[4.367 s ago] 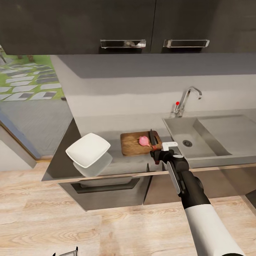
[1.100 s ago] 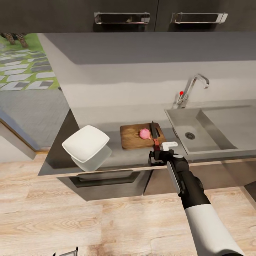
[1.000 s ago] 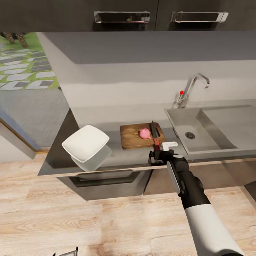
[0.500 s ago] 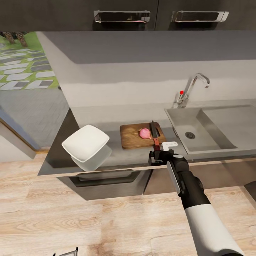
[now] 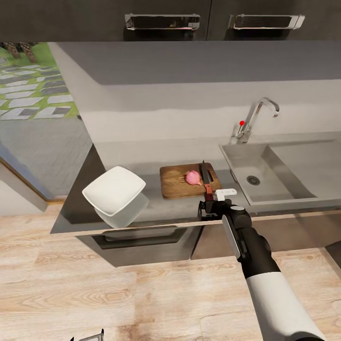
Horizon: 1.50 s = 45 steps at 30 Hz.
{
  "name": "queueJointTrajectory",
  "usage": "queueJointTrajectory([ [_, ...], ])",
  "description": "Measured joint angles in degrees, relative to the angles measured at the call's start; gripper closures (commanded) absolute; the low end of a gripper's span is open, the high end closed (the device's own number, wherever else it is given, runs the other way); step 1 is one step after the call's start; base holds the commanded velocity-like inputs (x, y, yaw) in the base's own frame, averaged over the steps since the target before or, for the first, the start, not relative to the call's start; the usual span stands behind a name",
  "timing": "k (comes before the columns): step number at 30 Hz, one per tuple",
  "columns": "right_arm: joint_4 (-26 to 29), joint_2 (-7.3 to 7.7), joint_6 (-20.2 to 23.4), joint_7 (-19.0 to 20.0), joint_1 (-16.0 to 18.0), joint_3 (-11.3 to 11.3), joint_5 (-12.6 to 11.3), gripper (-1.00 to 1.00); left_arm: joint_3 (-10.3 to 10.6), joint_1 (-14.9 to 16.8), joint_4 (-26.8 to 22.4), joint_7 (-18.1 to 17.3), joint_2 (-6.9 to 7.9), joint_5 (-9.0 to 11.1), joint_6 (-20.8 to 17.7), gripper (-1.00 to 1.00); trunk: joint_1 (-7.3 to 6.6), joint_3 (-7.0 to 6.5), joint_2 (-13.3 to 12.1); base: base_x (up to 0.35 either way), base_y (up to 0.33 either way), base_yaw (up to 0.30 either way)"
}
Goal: In the kitchen, take the Vidalia onion out of the sink, dice it on the chopping board with the paring knife, put the diced onion into the bowl on the countertop, then place both the paring knife and the chopping board into the sink.
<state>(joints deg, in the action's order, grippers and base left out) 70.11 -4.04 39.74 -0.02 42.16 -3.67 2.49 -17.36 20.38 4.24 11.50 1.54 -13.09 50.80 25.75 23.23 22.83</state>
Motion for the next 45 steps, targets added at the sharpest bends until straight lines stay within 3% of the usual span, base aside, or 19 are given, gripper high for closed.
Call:
queueJointTrajectory([
  [45, 1.51, 0.01, 0.2, -0.28, -0.02, -0.01, 0.22, 1.0, 0.0, 0.0, 0.0, 0.0, 0.0, 0.0, -0.04, -1.0, 0.0, 0.01, -0.01, 0.0, 0.0, 0.0],
])
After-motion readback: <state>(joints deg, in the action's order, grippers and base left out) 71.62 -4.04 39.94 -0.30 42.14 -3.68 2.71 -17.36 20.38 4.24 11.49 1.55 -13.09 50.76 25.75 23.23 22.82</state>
